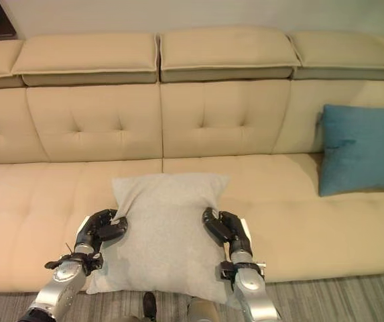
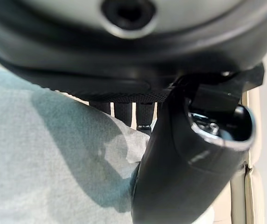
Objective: Pick up all the scattered cushions and arrange them neatly on the sofa.
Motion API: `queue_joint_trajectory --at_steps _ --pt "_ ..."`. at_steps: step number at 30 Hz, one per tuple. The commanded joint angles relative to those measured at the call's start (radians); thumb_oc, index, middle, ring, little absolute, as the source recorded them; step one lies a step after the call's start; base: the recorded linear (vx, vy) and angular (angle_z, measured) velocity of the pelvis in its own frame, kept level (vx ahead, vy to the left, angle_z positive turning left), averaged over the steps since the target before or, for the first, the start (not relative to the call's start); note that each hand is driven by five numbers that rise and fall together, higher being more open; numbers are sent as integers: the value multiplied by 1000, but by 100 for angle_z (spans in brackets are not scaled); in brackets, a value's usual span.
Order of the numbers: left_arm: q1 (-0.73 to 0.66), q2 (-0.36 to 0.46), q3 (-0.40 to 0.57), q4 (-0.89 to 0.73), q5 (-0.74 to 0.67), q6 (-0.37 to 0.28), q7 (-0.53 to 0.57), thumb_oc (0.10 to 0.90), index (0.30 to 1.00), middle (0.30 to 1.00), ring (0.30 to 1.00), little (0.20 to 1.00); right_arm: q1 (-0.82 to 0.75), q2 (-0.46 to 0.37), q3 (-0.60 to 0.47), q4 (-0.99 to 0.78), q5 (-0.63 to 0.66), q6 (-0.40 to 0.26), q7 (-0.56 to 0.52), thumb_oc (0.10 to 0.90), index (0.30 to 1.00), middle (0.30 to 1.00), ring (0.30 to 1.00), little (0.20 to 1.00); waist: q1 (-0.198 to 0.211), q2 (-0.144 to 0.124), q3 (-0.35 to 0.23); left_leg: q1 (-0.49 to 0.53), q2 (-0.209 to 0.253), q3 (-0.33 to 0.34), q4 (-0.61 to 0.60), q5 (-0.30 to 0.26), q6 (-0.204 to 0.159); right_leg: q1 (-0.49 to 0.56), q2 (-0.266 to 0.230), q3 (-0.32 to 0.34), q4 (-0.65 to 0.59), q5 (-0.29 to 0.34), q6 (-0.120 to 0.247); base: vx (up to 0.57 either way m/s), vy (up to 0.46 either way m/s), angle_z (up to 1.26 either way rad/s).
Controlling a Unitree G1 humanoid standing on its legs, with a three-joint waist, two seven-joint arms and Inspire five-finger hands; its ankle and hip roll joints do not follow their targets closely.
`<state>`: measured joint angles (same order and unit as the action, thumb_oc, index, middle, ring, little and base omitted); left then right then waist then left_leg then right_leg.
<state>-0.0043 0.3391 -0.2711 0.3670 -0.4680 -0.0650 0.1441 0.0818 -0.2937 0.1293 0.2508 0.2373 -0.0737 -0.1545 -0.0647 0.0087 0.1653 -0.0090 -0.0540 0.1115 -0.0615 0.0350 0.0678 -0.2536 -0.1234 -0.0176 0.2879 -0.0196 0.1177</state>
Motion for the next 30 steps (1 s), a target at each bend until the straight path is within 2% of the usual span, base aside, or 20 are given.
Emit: queue_joint_trajectory --at_steps 1,3,5,8,9,11,13,17,18,19,23,30 --pt "-63 -39 -45 -166 25 -123 -60 400 300 300 300 300 -89 14 2 -176 0 -122 34 400 300 300 300 300 -1 -7 -70 -54 20 -68 76 -107 -36 59 64 -39 -64 -58 -7 95 -75 -12" --pt "-61 -42 -40 -167 37 -124 -61 400 300 300 300 300 -84 13 -3 -177 -3 -129 31 400 300 300 300 300 2 -14 -71 -50 12 -68 84 -114 -39 87 62 -59 -107 -56 -7 110 -101 -8" --pt "-63 -52 -42 -166 37 -125 -59 400 300 300 300 300 -82 11 -12 -169 -5 -127 23 400 300 300 300 300 1 -19 -80 -36 13 -79 77 -116 -52 122 83 -32 -140 -63 -22 120 -118 7" --pt "-74 -54 -45 -167 32 -129 -60 400 300 300 300 300 -85 -3 -24 -171 -3 -132 16 400 300 300 300 300 2 -20 -90 -38 18 -82 85 -121 -73 146 83 -46 -178 -54 -30 76 -112 22" --pt "-90 -56 -52 -166 27 -128 -59 400 300 300 300 300 -84 -15 -35 -175 7 -130 13 400 300 300 300 300 -4 -27 -91 -66 20 -88 155 -136 -94 168 79 -63 -208 -47 -40 77 -184 20" --pt "-99 -57 -56 -166 24 -128 -54 400 300 300 300 300 -88 -29 -41 -173 10 -130 4 400 300 300 300 300 -2 -33 -85 -101 23 -87 237 -153 -105 193 74 -74 -230 -48 -53 35 -102 54" --pt "-99 -59 -56 -169 22 -126 -53 400 300 300 300 300 -89 -35 -39 -172 11 -130 3 400 300 300 300 300 0 -32 -83 -111 28 -89 255 -157 -107 203 72 -75 -235 -52 -56 34 -3 27" --pt "-92 -58 -55 -171 24 -123 -55 400 300 300 300 300 -96 -43 -38 -166 5 -125 3 400 300 300 300 300 6 -26 -87 -126 48 -106 216 -131 -113 217 68 -69 -243 -60 -52 54 29 -4" --pt "-88 -59 -57 -171 25 -119 -53 400 300 300 300 300 -96 -44 -40 -167 4 -123 1 400 300 300 300 300 13 -26 -90 -144 56 -117 186 -106 -117 224 66 -69 -240 -64 -48 106 96 3" --pt "-82 -64 -57 -171 23 -120 -59 400 300 300 300 300 -91 -40 -43 -167 -1 -121 2 400 300 300 300 300 14 -15 -97 -137 61 -140 148 -100 -118 225 70 -58 -231 -76 -45 136 129 -1" --pt "-72 -59 -65 -178 26 -117 -68 400 300 300 300 300 -81 -37 -47 -167 -18 -115 3 400 300 300 300 300 5 -11 -108 -115 56 -131 137 -104 -110 235 60 -43 -234 -76 -42 88 95 -7" --pt "-47 -30 -41 -212 39 -117 -70 400 300 300 300 300 -96 -22 -24 -151 -37 -104 18 400 300 300 300 300 21 -11 -114 -74 43 -78 97 -118 -78 235 33 1 -248 -56 -14 68 126 -31"
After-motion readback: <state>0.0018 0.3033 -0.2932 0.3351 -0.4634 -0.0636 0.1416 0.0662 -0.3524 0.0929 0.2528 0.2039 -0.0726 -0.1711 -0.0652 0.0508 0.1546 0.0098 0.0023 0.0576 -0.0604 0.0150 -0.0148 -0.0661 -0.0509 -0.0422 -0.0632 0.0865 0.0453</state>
